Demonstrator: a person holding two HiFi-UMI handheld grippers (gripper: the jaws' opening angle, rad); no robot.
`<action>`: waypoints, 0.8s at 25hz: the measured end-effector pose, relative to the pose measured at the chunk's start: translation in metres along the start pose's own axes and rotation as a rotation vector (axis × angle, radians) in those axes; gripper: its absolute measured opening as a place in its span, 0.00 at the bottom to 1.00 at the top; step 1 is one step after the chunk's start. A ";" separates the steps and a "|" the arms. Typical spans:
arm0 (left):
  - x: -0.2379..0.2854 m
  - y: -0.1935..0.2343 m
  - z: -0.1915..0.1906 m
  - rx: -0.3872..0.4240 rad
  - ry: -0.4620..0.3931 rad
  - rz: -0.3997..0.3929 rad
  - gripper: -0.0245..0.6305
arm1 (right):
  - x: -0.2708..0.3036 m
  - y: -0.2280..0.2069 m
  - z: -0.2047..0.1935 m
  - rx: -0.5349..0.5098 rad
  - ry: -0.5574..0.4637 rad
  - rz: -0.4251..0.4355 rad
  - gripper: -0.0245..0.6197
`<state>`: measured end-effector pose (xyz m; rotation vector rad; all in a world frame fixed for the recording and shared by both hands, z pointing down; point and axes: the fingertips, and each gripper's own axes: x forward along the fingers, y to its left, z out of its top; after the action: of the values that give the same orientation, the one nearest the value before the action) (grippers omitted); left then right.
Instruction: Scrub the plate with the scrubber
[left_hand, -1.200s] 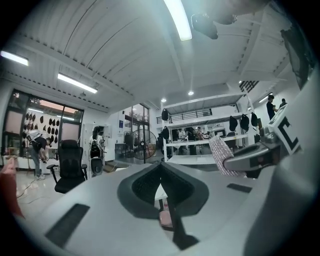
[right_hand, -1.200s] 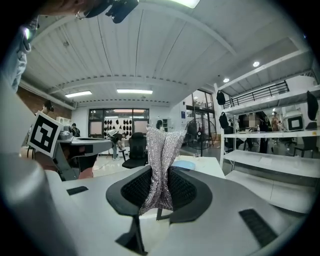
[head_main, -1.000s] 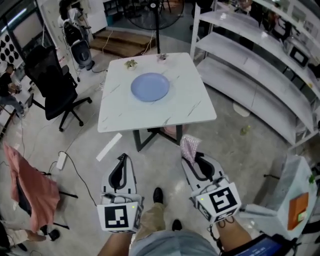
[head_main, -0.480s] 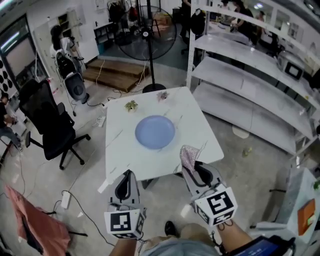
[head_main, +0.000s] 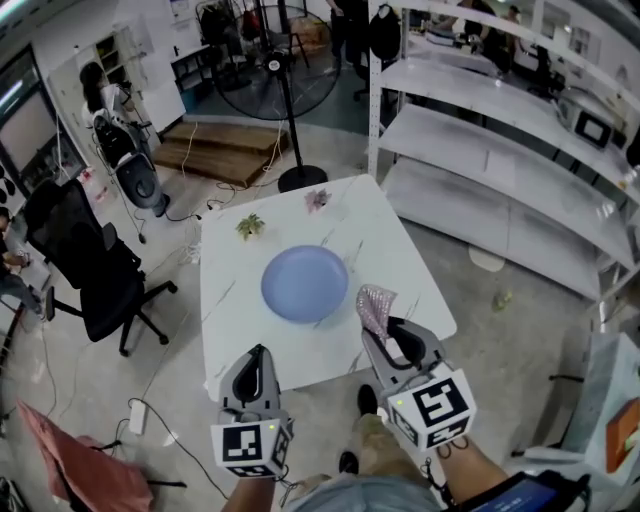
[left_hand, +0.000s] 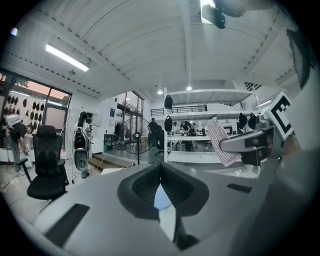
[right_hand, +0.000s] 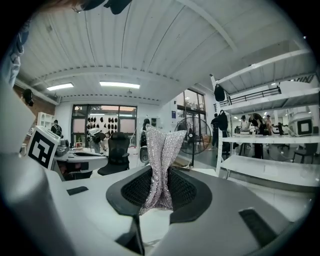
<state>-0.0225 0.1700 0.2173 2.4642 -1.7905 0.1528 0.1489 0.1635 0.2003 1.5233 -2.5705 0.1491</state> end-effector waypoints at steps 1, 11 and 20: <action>0.011 0.001 -0.002 -0.002 0.010 0.001 0.05 | 0.010 -0.006 -0.004 0.009 0.011 0.012 0.21; 0.129 0.023 -0.012 0.021 0.131 0.059 0.05 | 0.127 -0.071 -0.021 0.036 0.103 0.186 0.21; 0.180 0.052 0.027 0.031 0.136 0.163 0.05 | 0.195 -0.090 0.013 -0.019 0.096 0.255 0.21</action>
<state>-0.0162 -0.0187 0.2158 2.2640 -1.9416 0.3532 0.1346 -0.0495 0.2232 1.1467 -2.6697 0.2196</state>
